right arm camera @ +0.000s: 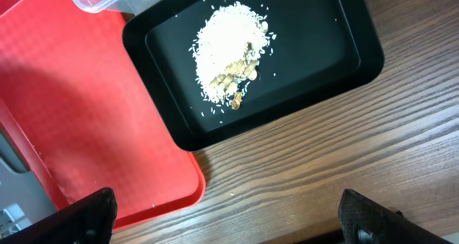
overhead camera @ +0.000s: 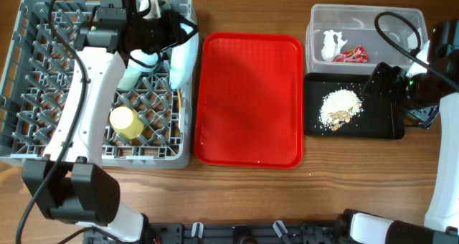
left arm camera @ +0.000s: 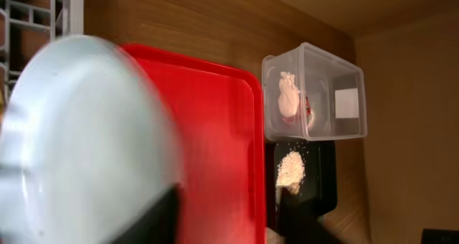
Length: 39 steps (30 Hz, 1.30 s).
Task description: Sort waste into correct bins and load items into the dishwasher rack
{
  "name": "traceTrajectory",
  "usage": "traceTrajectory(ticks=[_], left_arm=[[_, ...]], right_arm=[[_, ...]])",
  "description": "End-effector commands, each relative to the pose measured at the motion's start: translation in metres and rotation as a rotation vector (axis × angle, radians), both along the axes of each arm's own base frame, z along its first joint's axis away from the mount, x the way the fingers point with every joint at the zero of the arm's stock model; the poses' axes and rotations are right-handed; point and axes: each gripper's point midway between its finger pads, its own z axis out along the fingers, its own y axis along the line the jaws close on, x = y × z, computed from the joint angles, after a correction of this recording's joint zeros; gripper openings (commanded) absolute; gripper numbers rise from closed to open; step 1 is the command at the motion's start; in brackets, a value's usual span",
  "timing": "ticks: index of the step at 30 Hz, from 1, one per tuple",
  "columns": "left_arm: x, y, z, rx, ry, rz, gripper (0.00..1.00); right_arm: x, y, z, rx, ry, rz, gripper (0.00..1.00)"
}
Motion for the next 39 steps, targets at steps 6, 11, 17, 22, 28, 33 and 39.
traceTrajectory(ticks=[6,11,17,22,28,33,39], left_arm=[[-0.003,0.032,-0.015,0.032,0.08,0.075,1.0],[-0.01,0.054,-0.002,0.108,0.036,0.12,1.0],[-0.027,0.057,0.033,0.137,-0.051,0.129,1.0],[-0.039,0.061,0.011,0.315,0.018,0.173,1.0],[-0.05,0.034,0.002,0.424,0.02,0.135,1.0],[-0.076,0.046,-0.017,0.55,0.135,0.15,1.0],[-0.113,0.056,-0.032,0.591,0.304,0.136,1.0]], right_arm=[[0.001,0.003,0.005,0.014,-0.026,0.007,1.0],[0.025,0.03,0.018,0.149,-0.16,0.134,1.0],[0.061,0.054,0.04,0.206,-0.348,0.245,1.0],[0.089,0.101,0.052,0.148,-0.458,0.415,1.0],[0.114,0.142,0.035,0.134,-0.465,0.514,1.0],[0.102,0.135,-0.001,0.108,-0.301,0.501,1.0],[0.078,0.114,-0.005,0.029,-0.209,0.431,1.0]])
